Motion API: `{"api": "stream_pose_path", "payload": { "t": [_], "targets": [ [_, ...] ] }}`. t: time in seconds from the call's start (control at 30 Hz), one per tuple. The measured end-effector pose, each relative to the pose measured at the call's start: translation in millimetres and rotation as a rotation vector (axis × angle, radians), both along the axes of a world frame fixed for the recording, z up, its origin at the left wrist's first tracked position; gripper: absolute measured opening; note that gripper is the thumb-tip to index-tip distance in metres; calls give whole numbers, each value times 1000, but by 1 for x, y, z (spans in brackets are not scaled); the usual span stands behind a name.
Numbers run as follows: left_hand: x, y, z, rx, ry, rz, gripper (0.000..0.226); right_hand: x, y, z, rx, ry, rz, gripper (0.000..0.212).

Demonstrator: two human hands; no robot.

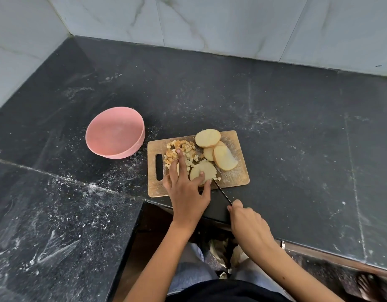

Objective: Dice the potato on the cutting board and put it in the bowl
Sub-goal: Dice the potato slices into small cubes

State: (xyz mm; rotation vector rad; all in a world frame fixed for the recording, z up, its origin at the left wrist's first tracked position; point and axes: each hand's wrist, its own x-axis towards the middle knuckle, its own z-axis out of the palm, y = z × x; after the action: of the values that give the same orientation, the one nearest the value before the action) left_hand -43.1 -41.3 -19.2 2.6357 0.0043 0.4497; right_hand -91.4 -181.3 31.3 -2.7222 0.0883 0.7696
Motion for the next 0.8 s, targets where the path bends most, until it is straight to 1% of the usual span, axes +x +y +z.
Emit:
{"api": "stream_pose_path", "payload": {
  "t": [0.13,0.3,0.37,0.47,0.6,0.7,0.8],
  "targets": [
    [0,0,0,-17,12,3,10,-5,-5,-1,62,-23,-27,26],
    [-5,5,6,-31,36,-34,18,3,-5,6,187,-126,-54,29],
    [-6,8,10,-37,36,-12,16,10,-1,7,207,-137,-53,29],
    [-6,10,11,-69,57,9,14,24,9,5,208,-124,-45,30],
    [-4,12,9,-56,78,-4,15,41,24,3,194,-96,-63,32],
    [-6,14,8,-94,91,-10,16,45,28,2,154,-68,-54,32],
    [-6,15,7,-69,73,-9,11,48,31,3,130,-59,-35,29]
  ]
}}
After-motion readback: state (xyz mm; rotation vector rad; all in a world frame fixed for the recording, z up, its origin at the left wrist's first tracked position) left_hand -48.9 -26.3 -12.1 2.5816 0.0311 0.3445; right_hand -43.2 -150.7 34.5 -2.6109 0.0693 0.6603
